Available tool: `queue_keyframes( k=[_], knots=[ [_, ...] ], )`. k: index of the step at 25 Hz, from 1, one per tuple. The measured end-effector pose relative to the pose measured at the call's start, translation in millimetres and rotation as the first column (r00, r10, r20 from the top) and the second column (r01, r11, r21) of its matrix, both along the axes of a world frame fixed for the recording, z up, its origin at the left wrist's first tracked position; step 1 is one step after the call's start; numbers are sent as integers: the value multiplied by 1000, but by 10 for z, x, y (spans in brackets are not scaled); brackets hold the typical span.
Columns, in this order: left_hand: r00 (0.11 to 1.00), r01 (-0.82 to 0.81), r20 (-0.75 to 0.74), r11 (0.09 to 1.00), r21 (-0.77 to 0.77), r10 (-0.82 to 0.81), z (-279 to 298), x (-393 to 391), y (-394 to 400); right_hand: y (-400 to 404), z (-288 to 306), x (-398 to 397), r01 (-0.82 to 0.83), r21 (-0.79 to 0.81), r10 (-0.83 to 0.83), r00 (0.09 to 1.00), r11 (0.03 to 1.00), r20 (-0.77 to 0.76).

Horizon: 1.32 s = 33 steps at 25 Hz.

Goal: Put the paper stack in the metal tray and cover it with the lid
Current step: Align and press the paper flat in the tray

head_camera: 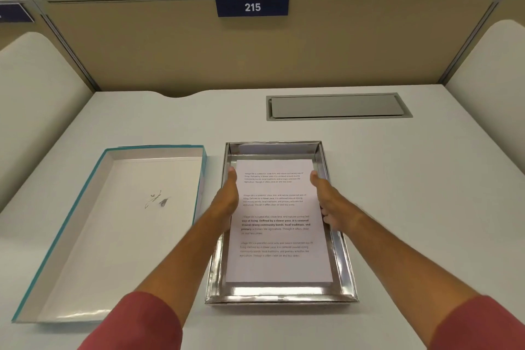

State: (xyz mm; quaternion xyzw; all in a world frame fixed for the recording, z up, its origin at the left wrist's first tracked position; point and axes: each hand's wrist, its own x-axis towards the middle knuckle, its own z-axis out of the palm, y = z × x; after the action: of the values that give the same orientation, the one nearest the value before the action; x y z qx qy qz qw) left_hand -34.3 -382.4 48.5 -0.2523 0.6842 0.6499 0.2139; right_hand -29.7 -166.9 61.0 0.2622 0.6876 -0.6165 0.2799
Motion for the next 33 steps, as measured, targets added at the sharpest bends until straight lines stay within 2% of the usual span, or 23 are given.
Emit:
queue_keyframes(
  k=[6,10,15,22,33],
  knots=[
    [993,-23,117,999,-42,28,87,-127,-82,65,-49,-73,19,-8,-18,999,1000,37],
    [989,-11,149,999,-49,19,23,-144,-89,87,-7,-76,-33,-13,34,999,999,41],
    [981,-45,188,998,-52,54,8,-170,-83,106,-61,-133,-13,-6,13,1000,1000,18],
    [981,-37,190,999,-25,41,-10,-179,-106,112,-80,-142,-16,-8,16,999,1000,44],
    [998,4,70,1000,16,-6,79,-52,-69,80,-97,-74,-65,47,66,998,997,-23]
  ],
)
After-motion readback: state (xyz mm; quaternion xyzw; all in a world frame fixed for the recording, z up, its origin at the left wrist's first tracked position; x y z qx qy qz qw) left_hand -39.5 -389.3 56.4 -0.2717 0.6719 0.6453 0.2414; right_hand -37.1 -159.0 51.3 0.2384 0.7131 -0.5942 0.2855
